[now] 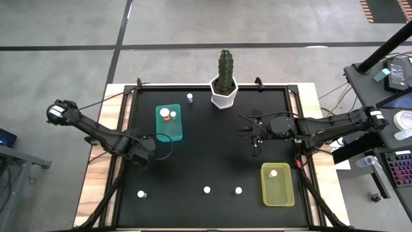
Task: Pick and place medicine bottles into bin by pill shape (circle, oval)
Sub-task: Put the yellow tablet bottle into the yellow bin
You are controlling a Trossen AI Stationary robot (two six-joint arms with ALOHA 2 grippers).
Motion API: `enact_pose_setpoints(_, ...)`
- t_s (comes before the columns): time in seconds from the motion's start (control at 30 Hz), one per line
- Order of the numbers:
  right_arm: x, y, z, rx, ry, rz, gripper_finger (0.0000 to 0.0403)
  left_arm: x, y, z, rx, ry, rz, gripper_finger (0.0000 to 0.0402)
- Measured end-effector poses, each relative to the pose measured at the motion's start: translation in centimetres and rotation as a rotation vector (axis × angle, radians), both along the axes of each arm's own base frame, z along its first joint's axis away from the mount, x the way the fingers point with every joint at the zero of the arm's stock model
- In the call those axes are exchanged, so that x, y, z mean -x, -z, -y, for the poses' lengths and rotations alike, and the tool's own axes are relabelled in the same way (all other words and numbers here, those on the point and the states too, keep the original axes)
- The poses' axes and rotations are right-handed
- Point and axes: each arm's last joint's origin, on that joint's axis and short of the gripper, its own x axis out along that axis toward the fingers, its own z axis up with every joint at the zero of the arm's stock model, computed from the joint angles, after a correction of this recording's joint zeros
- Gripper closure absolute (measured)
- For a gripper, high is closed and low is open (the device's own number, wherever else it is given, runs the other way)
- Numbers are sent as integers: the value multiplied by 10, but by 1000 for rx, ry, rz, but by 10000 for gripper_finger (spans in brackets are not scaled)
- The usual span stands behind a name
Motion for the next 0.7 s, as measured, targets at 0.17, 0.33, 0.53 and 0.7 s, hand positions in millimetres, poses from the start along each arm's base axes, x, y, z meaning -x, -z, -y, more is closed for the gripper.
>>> enact_pose_setpoints(0.17,0,0,0,-3,1,-3,339,1,4,-1,-28,4,-4,176)
enact_pose_setpoints(0.33,0,1,0,-3,-1,-7,339,1,12,-1,-25,-1,0,169)
enact_pose_setpoints(0.53,1,3,0,-3,0,-12,339,3,30,-3,-18,-30,14,169)
enact_pose_setpoints(0.7,1,3,0,-3,0,-12,339,6,40,-5,-23,-58,4,169)
